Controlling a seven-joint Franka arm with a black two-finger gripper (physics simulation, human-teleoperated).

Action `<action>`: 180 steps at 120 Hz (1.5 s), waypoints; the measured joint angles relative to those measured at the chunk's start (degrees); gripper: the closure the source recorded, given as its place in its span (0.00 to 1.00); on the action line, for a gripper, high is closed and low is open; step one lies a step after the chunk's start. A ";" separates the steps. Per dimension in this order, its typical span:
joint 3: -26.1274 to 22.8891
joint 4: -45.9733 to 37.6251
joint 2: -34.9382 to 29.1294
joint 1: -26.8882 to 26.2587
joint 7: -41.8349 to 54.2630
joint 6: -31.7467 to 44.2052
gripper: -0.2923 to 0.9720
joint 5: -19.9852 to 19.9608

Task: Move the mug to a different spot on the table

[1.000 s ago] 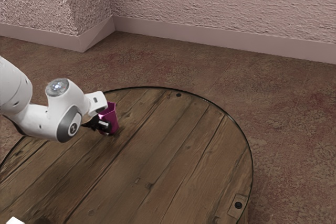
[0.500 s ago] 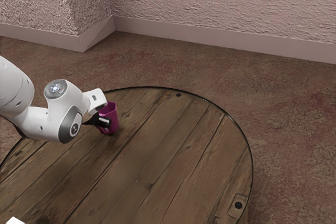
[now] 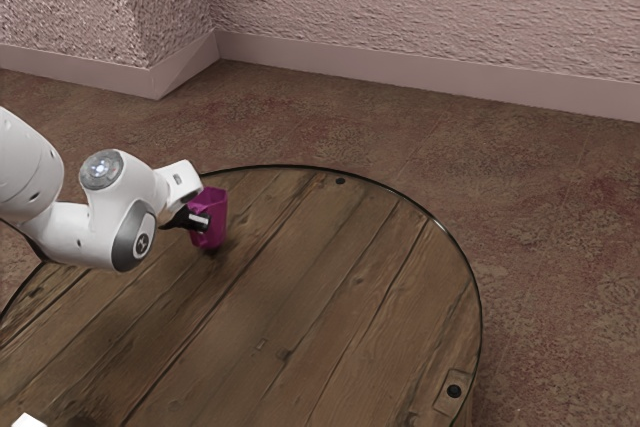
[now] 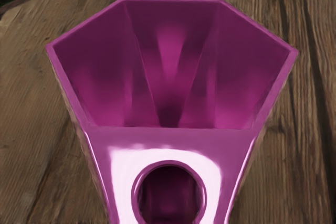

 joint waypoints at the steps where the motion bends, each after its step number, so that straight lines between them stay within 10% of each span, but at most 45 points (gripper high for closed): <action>1: 0.00 0.00 0.01 0.00 0.00 0.03 0.75 -0.03; 79: 0.31 -18.92 -15.05 -11.43 -2.20 0.15 0.79 -1.32; 129: 0.04 -19.16 -14.99 -13.62 -4.46 -2.34 0.38 -0.88; 180: 0.26 -19.02 -27.36 -9.56 -4.52 -13.10 0.27 -0.77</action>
